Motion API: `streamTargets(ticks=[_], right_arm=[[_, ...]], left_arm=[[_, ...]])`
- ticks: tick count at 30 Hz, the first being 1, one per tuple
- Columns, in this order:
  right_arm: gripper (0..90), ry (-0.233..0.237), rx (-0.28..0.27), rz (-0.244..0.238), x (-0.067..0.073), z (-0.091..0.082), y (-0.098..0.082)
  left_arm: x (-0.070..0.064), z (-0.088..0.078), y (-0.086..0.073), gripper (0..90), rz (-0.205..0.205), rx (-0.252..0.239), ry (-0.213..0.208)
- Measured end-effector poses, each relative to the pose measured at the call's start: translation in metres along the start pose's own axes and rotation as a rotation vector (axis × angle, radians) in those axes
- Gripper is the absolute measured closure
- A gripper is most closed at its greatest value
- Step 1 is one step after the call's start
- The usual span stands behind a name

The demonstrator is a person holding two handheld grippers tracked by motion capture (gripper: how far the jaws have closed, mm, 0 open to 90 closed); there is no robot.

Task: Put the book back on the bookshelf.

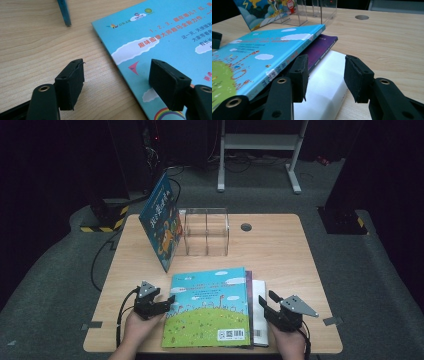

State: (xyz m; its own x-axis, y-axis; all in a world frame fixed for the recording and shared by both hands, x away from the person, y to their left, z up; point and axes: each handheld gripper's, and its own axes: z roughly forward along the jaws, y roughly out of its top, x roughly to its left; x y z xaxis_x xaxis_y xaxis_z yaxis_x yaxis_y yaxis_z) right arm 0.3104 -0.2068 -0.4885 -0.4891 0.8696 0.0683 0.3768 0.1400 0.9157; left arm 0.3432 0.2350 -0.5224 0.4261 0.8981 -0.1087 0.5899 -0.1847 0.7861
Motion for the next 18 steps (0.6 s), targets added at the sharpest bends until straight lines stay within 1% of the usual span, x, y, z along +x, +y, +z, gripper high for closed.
streamTargets(ticks=[1,2,3,4,6,7,8,10,13,14,15,17,18], right_arm=[[53.6,0.000,0.000,0.000,0.000,0.000,0.000],[52.4,0.017,-0.003,0.001,0.003,-0.001,0.003],[52.4,0.017,-0.003,0.001,0.003,-0.001,0.003],[50.4,0.041,0.001,0.000,0.008,-0.001,0.006],[49.7,0.047,0.004,-0.003,0.010,-0.001,0.007],[47.9,0.068,0.010,-0.009,0.016,0.000,0.010],[47.9,0.068,0.010,-0.009,0.016,0.000,0.010],[45.1,0.083,0.021,-0.016,0.021,0.001,0.013],[43.8,0.104,0.038,-0.016,0.028,0.003,0.016],[42.8,0.114,0.055,-0.018,0.032,0.004,0.017],[42.8,0.114,0.055,-0.018,0.032,0.004,0.017],[41.0,0.129,0.085,-0.024,0.037,0.008,0.019],[41.0,0.129,0.085,-0.024,0.037,0.008,0.019]], left_arm=[[0.000,0.000,0.000,28.4,0.001,0.001,0.001],[0.000,0.000,0.000,28.0,-0.001,0.002,0.002],[0.000,0.000,0.000,28.0,-0.001,0.002,0.003],[0.000,0.000,0.000,27.7,-0.001,0.001,0.005],[0.000,0.000,0.000,27.6,0.002,-0.001,0.008],[-0.001,0.000,0.000,27.6,0.003,-0.002,0.010],[-0.001,0.000,0.000,27.6,0.004,-0.003,0.011],[-0.001,0.000,-0.001,27.6,0.006,-0.004,0.012],[-0.001,0.000,-0.001,27.6,0.004,-0.006,0.011],[-0.001,0.001,-0.001,27.8,0.002,-0.007,0.010],[-0.001,0.000,-0.001,27.8,0.004,-0.007,0.010],[-0.001,0.000,-0.001,27.9,0.005,-0.006,0.009],[-0.001,0.000,-0.001,27.9,0.005,-0.006,0.009]])
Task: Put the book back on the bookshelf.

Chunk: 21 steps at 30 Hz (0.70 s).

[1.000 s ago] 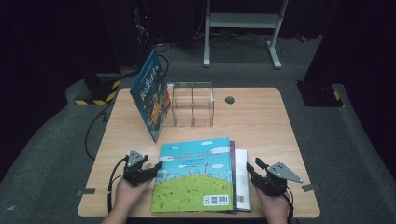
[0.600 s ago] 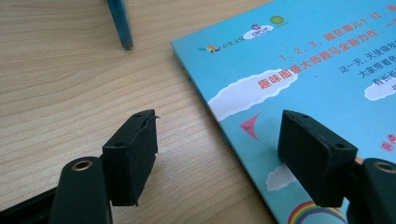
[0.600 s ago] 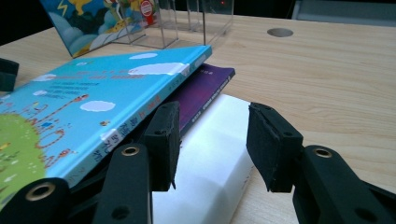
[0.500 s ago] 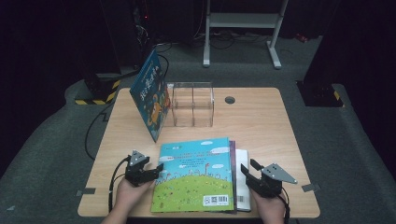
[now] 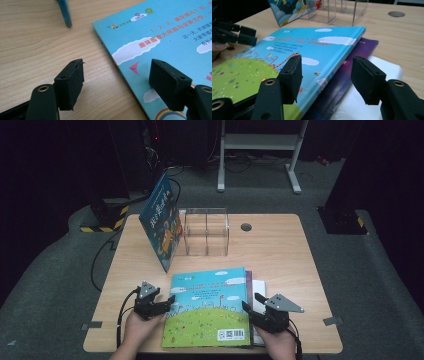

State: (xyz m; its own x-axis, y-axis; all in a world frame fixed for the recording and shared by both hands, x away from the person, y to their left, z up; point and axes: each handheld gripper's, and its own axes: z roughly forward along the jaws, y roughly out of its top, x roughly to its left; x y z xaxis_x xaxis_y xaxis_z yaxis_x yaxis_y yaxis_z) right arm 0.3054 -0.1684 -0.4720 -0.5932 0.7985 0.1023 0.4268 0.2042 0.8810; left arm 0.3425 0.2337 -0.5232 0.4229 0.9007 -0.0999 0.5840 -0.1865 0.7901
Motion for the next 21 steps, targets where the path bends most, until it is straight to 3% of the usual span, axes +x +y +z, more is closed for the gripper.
streamTargets(ticks=[6,8,11,13,21], right_arm=[[36.9,0.014,0.086,0.003,0.006,0.012,-0.001],[36.6,0.018,0.093,0.007,0.006,0.013,-0.001],[35.1,0.030,0.116,0.024,0.006,0.016,-0.003],[34.3,0.036,0.116,0.023,0.006,0.017,-0.003],[28.5,0.057,0.148,0.047,0.007,0.018,-0.002]], left_arm=[[-0.001,0.000,0.000,28.8,0.004,-0.001,-0.009],[-0.001,-0.001,0.000,28.8,0.010,0.000,-0.008],[-0.005,-0.001,0.000,28.6,-0.020,0.011,-0.058],[-0.009,-0.002,0.000,27.9,-0.019,0.018,-0.070],[-0.016,-0.005,0.000,23.9,-0.047,0.050,-0.095]])
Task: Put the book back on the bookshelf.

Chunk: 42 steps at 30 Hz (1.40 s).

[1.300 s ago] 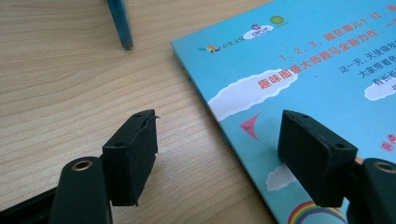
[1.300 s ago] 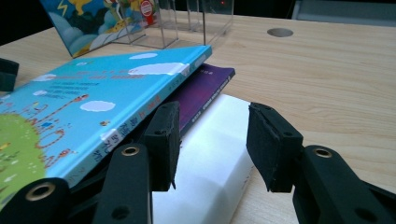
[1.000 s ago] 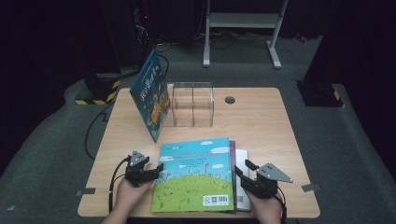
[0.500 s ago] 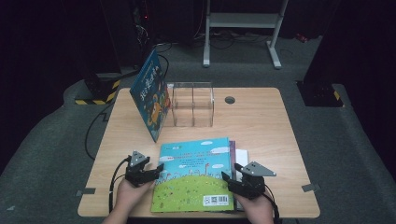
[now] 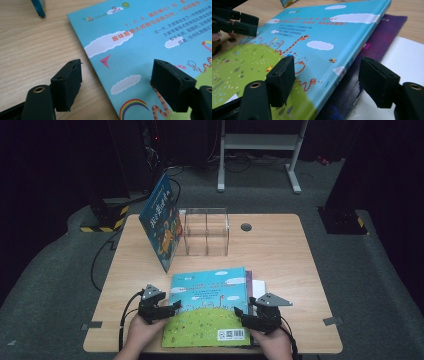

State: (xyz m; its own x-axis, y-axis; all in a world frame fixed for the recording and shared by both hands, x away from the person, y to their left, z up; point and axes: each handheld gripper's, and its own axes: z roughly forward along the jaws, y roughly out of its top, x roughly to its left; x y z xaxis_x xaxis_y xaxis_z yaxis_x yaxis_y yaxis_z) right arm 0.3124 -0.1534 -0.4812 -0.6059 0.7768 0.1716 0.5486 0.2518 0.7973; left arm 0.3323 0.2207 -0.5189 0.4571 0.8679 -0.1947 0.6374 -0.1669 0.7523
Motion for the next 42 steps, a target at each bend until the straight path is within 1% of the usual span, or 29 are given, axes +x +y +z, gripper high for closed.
streamTargets(ticks=[3,4,6,7,8,11,13,14,16,17,21,24,26,27,28,30,33,36,37,39,41,42], right_arm=[[27.3,0.013,0.017,-0.001,0.002,0.000,0.000],[26.9,0.016,0.021,-0.001,0.003,0.000,0.000],[26.6,0.018,0.024,-0.007,0.003,0.000,0.000],[26.4,0.020,0.025,-0.010,0.003,0.001,0.000],[26.0,0.024,0.031,-0.008,0.003,0.001,0.000],[25.4,0.023,0.039,-0.001,0.005,0.001,0.000],[24.6,0.027,0.041,-0.008,0.005,0.001,0.000],[23.5,0.027,0.046,-0.005,0.005,0.002,0.000],[22.1,0.029,0.051,-0.008,0.005,0.002,0.001],[21.4,0.031,0.056,-0.003,0.005,0.003,0.001],[20.8,0.034,0.069,0.010,0.006,0.003,0.001],[20.3,0.034,0.074,0.019,0.006,0.004,0.002],[19.9,0.032,0.077,0.017,0.006,0.004,0.002],[19.7,0.034,0.084,0.023,0.007,0.005,0.003],[19.7,0.034,0.084,0.023,0.007,0.005,0.003],[19.8,0.036,0.093,0.030,0.007,0.007,0.005],[19.3,0.036,0.107,0.033,0.008,0.010,0.008],[19.3,0.038,0.115,0.040,0.008,0.011,0.009],[20.7,0.042,0.113,0.038,0.007,0.011,0.009],[21.2,0.043,0.111,0.035,0.006,0.010,0.009],[22.2,0.049,0.108,0.033,0.004,0.008,0.009],[22.7,0.049,0.107,0.028,0.003,0.006,0.009]], left_arm=[[-0.001,-0.003,-0.006,21.7,-0.028,-0.001,-0.024],[-0.002,-0.004,-0.006,21.3,-0.029,0.005,-0.031],[-0.003,-0.004,-0.005,20.4,-0.023,0.005,-0.031],[-0.004,-0.004,-0.006,20.4,-0.026,0.011,-0.040],[-0.005,-0.003,-0.006,18.5,-0.021,0.016,-0.042],[-0.008,-0.003,-0.007,17.8,-0.027,0.020,-0.055],[-0.009,-0.003,-0.008,16.2,-0.032,0.017,-0.064],[-0.010,-0.003,-0.009,15.3,-0.046,0.018,-0.077],[-0.010,-0.003,-0.010,14.7,-0.054,0.029,-0.098],[-0.010,-0.002,-0.010,14.5,-0.066,0.032,-0.112],[-0.010,-0.002,-0.010,13.8,-0.069,0.034,-0.120],[-0.012,-0.002,-0.010,12.1,-0.071,0.039,-0.118],[-0.013,-0.001,-0.010,11.0,-0.074,0.042,-0.118],[-0.014,-0.001,-0.010,9.4,-0.064,0.046,-0.112],[-0.014,-0.001,-0.010,9.1,-0.064,0.046,-0.112],[-0.013,-0.001,-0.010,9.0,-0.051,0.046,-0.114],[-0.014,-0.001,-0.011,8.9,-0.063,0.037,-0.119],[-0.015,-0.001,-0.012,8.9,-0.064,0.034,-0.118],[-0.015,-0.001,-0.012,9.1,-0.064,0.032,-0.120],[-0.016,-0.001,-0.013,9.2,-0.055,0.025,-0.117],[-0.018,0.000,-0.013,9.2,-0.056,0.026,-0.131],[-0.018,0.000,-0.012,9.2,-0.039,0.028,-0.138]])
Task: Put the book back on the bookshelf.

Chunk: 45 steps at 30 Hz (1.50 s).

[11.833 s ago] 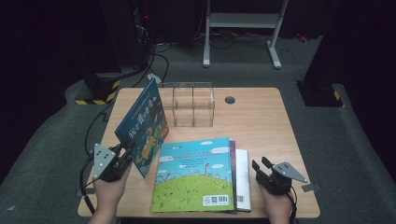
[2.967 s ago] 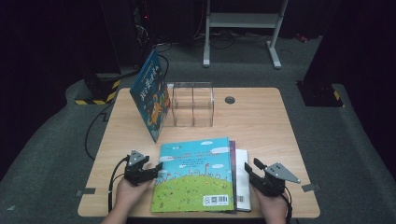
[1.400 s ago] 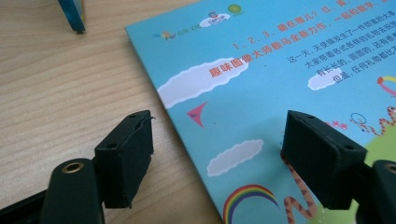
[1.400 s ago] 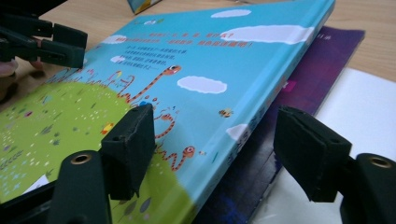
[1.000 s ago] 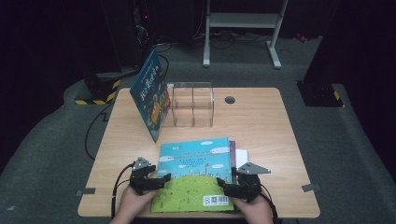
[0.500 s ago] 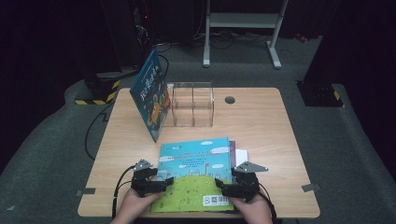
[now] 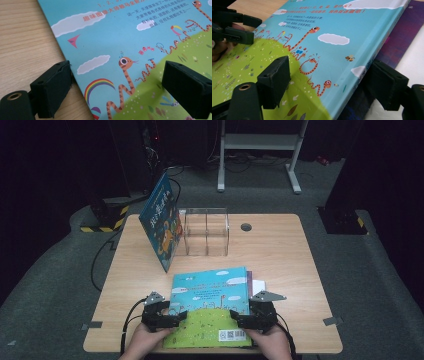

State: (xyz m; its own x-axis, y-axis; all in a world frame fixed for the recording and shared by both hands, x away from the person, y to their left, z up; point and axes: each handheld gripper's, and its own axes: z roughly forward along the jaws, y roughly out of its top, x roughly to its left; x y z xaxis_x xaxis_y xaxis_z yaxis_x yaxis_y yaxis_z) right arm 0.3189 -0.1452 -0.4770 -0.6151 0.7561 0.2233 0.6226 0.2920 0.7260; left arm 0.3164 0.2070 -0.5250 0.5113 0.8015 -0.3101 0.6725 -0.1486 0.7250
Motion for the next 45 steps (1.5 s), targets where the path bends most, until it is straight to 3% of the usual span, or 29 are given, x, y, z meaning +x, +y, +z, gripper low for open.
streamTargets(ticks=[4,7,10,17,18,19,21,36,45], right_arm=[[26.8,-0.023,-0.027,0.001,-0.005,-0.012,0.001],[27.7,-0.024,-0.042,0.011,-0.016,-0.020,0.000],[28.1,-0.006,-0.040,0.030,-0.022,-0.022,-0.003],[26.0,-0.010,-0.008,0.053,-0.018,-0.020,-0.003],[25.3,0.001,-0.002,0.059,-0.018,-0.019,-0.003],[24.0,0.044,0.016,0.074,-0.018,-0.015,-0.004],[24.0,0.052,0.019,0.077,-0.018,-0.014,-0.004],[26.8,0.013,-0.037,-0.035,-0.009,-0.021,-0.003],[31.5,-0.021,-0.121,-0.130,-0.003,-0.030,-0.004]], left_arm=[[-0.008,0.007,0.002,10.0,0.014,0.006,-0.051],[-0.014,0.013,0.004,10.1,0.025,0.011,-0.064],[-0.014,0.014,0.005,9.7,0.018,0.008,-0.064],[-0.014,0.012,0.003,4.3,0.017,0.012,-0.035],[-0.014,0.012,0.003,3.9,0.019,0.012,-0.035],[-0.014,0.012,0.003,3.2,0.023,0.012,-0.033],[-0.014,0.012,0.003,3.2,0.027,0.013,-0.032],[-0.013,0.013,0.003,0.5,0.025,0.013,-0.042],[-0.007,0.010,0.003,0.0,-0.033,-0.015,-0.097]])
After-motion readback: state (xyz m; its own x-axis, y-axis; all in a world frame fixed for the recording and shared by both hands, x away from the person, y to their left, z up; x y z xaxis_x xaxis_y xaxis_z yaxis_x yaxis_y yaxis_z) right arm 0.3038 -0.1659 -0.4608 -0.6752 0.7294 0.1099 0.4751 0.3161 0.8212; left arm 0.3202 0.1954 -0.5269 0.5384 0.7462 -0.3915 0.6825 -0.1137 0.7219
